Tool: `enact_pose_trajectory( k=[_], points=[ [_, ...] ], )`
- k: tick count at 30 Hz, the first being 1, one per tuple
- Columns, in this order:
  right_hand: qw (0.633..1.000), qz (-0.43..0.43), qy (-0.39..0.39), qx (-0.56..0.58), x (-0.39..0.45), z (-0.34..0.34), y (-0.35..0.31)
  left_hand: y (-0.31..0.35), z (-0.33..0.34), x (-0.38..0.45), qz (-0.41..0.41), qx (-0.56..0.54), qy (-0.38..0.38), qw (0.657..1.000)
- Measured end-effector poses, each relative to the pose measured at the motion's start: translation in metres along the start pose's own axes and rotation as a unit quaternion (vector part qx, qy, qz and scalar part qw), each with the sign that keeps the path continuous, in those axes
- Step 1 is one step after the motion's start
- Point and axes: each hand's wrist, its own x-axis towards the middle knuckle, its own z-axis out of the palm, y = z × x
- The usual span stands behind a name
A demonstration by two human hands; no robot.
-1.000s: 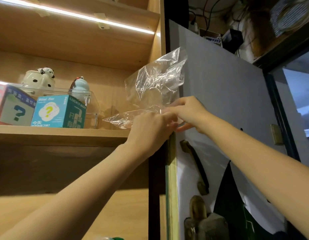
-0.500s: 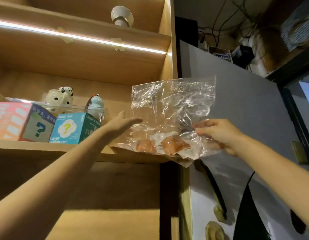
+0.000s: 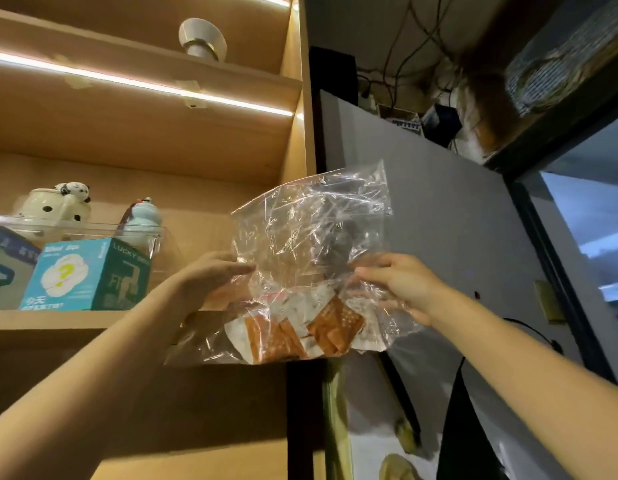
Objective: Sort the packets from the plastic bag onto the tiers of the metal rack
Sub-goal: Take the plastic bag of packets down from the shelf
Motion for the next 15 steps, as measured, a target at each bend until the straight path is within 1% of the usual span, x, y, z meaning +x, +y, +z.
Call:
enact_pose_trajectory(
  k=[3, 8, 12, 15],
  points=[
    [1.000, -0.009, 0.006, 0.005, -0.001, -0.003, 0.002, 0.005, 0.012, -0.001, 0.010, 0.002, -0.042, 0.999],
    [0.999, 0.003, -0.002, 0.032, -0.004, -0.014, 0.006, 0.017, 0.021, -0.008, 0.000, 0.040, -0.067, 0.997],
    [0.999, 0.007, 0.001, 0.041, -0.003, -0.021, 0.009, 0.018, 0.023, -0.013, 0.000, -0.022, -0.103, 0.994],
    [0.998, 0.015, -0.009, 0.053, -0.005, -0.029, 0.009, 0.023, 0.027, -0.017, 0.018, -0.002, -0.071, 0.997]
  ],
)
